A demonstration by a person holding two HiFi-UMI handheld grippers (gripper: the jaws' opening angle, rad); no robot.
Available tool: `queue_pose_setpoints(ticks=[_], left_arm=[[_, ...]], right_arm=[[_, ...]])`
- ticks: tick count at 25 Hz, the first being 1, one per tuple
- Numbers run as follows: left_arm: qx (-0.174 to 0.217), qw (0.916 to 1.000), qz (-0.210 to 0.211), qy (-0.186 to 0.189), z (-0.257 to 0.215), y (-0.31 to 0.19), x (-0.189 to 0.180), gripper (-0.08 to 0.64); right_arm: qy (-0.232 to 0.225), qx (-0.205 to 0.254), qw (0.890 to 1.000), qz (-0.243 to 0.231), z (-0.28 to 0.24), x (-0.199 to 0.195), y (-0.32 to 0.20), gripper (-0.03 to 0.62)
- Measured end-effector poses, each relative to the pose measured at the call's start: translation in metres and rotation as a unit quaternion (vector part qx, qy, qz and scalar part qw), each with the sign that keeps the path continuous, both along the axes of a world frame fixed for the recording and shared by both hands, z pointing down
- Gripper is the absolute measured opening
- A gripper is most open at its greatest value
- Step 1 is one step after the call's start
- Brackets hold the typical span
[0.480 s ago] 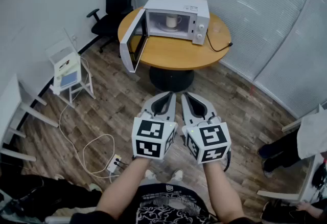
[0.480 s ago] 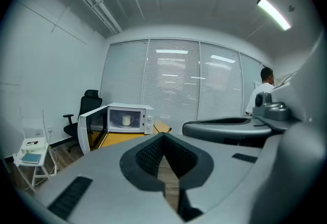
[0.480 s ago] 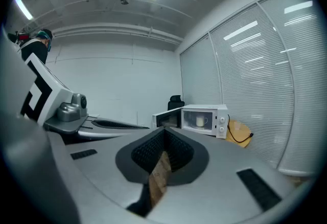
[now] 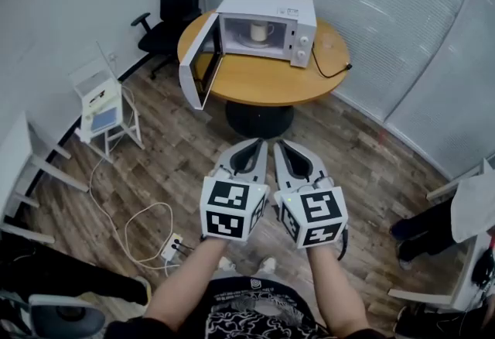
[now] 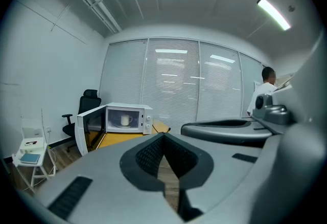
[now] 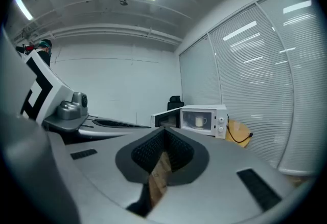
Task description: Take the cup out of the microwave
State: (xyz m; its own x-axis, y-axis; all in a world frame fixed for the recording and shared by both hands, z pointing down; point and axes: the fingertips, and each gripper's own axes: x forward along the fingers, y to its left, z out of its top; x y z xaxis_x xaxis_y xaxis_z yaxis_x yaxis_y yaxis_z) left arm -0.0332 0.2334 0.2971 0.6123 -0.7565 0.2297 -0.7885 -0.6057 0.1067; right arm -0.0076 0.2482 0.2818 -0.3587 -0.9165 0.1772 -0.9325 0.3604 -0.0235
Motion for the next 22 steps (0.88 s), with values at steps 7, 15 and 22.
queue_pose_setpoints(ticks=[7,15,22], left_arm=[[0.002,1.0000,-0.008,-0.002,0.000,-0.004,0.021,0.006],[0.002,0.9997,-0.023,-0.001,0.008,-0.012,0.050,0.006],[0.003,0.9996,-0.029,0.001,0.012,-0.033,0.059,0.006]], right_arm=[[-0.009,-0.005,1.000,-0.009,0.004,0.021,-0.004,0.015],[-0.006,-0.005,1.000,-0.027,0.011,0.049,-0.010,0.015],[-0.013,0.000,0.999,-0.035,0.013,0.058,-0.031,0.015]])
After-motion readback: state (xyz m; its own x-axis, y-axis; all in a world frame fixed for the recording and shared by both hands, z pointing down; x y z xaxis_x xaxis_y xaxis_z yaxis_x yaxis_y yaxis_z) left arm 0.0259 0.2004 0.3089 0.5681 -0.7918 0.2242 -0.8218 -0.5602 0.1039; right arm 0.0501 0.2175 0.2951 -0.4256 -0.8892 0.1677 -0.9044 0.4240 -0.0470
